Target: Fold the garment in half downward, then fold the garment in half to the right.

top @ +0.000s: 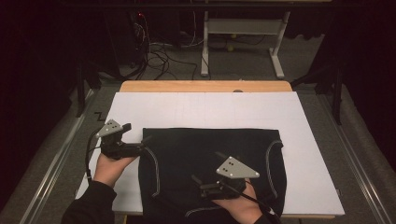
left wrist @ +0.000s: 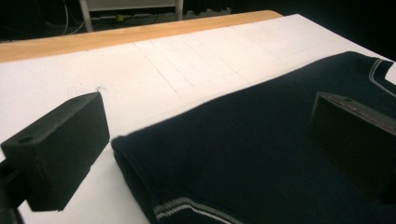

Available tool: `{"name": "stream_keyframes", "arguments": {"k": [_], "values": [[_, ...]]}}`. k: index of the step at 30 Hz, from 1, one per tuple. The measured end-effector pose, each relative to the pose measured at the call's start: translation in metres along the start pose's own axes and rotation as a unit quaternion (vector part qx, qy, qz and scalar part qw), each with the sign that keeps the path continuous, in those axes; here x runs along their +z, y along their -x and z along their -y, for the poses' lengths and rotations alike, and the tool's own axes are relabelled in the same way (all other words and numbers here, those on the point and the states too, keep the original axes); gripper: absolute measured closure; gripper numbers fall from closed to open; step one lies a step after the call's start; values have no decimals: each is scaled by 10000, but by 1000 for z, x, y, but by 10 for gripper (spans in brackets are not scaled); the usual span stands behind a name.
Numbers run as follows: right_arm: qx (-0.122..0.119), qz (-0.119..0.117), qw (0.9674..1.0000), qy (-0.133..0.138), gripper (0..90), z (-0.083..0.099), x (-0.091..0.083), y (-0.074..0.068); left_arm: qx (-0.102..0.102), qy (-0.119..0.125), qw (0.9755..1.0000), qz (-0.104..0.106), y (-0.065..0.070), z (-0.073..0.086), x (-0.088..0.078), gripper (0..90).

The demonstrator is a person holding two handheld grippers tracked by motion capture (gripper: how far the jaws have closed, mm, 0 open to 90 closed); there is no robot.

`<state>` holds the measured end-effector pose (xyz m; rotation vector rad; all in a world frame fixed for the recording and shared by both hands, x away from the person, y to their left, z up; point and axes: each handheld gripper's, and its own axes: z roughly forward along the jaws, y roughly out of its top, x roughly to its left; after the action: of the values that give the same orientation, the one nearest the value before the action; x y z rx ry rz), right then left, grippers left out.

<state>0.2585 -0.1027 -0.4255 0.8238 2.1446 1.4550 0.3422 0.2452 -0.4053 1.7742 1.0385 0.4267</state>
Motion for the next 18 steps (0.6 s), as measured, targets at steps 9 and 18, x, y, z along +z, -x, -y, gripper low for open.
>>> {"name": "stream_keyframes", "arguments": {"k": [9,18], "values": [[-134,-208,9996,-120,1,-3,24,-18,-27,-6,10000,5,-14,-8,9,0],[-93,-245,9996,-40,1,-8,28,-29,19,-158,9999,-58,-21,-26,25,0]]}}
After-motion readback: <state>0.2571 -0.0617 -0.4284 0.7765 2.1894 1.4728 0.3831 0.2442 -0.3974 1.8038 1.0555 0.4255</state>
